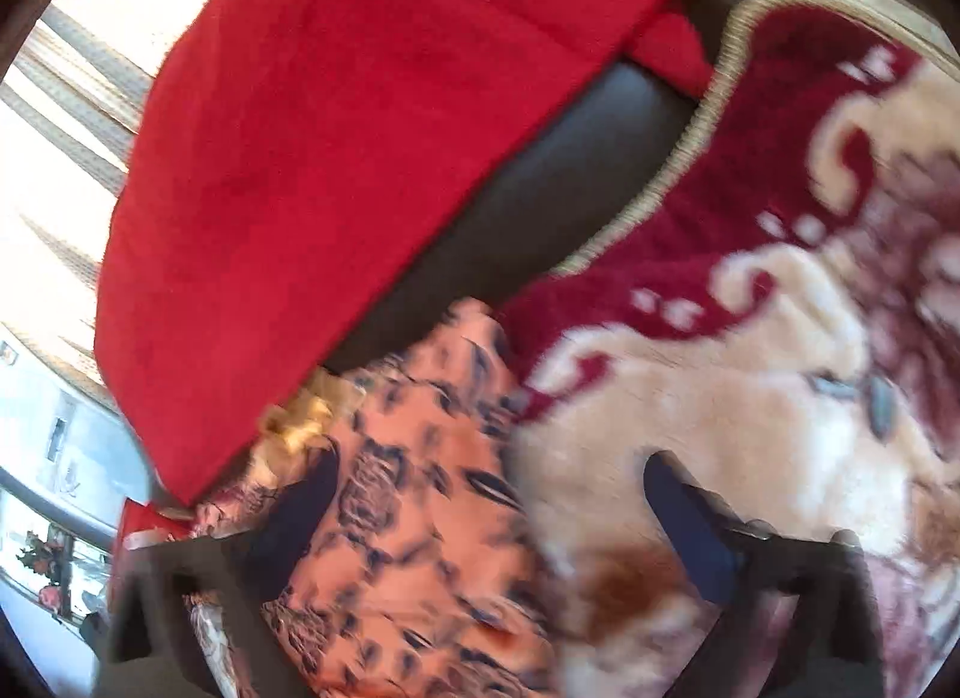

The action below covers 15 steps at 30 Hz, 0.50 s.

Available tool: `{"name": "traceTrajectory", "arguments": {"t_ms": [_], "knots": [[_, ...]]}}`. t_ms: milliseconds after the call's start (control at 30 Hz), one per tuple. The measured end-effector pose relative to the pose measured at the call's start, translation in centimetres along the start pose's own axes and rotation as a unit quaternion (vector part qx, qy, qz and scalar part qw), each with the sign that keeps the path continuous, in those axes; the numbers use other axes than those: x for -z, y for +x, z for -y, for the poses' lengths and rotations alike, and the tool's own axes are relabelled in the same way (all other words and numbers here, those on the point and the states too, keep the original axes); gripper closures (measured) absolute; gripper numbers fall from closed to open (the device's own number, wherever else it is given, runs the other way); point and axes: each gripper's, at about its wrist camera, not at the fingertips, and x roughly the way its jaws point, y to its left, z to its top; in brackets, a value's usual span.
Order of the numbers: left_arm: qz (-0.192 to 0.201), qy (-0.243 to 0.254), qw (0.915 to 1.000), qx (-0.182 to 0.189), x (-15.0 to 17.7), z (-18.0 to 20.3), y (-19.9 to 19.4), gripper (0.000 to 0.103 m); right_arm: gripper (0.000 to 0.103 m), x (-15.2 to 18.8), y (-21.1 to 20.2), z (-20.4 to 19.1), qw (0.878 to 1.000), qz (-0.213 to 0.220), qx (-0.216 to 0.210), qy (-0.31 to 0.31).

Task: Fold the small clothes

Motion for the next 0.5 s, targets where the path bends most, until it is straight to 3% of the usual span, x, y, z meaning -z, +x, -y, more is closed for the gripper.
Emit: {"name": "traceTrajectory", "arguments": {"t_ms": [33, 100, 167, 233, 267, 300, 367, 400, 500], "knots": [[-0.002, -0.005, 1.0, 0.001, -0.2, -0.1, 0.4, 0.0, 0.003, -0.6, 1.5, -0.6, 1.0, -0.019, 0.006, -0.008], [-0.008, -0.014, 0.9998, 0.006, -0.6, -0.2, 1.4, 0.0, 0.024, -1.0, 4.0, -1.1, 0.999, -0.053, -0.001, 0.004], [-0.022, -0.022, 0.9995, 0.0, -0.6, -0.4, 2.9, 0.0, 0.074, -0.8, 6.9, -1.7, 0.995, -0.096, 0.03, -0.024], [-0.078, -0.028, 0.9966, -0.003, 0.0, -1.0, 5.7, 0.0, 0.079, -0.2, 7.9, -1.2, 0.99, -0.095, 0.096, -0.048], [-0.104, -0.029, 0.994, -0.019, 0.4, -1.3, 7.1, 0.0, 0.079, -0.3, 7.7, -0.4, 0.992, -0.085, 0.091, -0.023], [-0.115, -0.027, 0.9926, -0.025, 0.6, -1.5, 7.7, 0.0, 0.079, -0.3, 6.7, 0.3, 0.992, -0.056, 0.108, 0.012], [-0.11, -0.022, 0.9935, -0.018, 0.7, -1.9, 7.6, 0.0, 0.073, 0.0, 5.0, -0.4, 0.988, -0.021, 0.152, 0.009], [-0.106, -0.019, 0.994, -0.017, 0.5, -1.9, 7.2, 0.0, 0.073, 0.4, 4.1, -1.3, 0.988, -0.009, 0.156, -0.003], [-0.073, -0.018, 0.997, -0.014, -0.1, -3.0, 4.6, 0.0, 0.073, 2.6, 1.5, -5.4, 0.995, 0.003, 0.092, -0.044]]}}
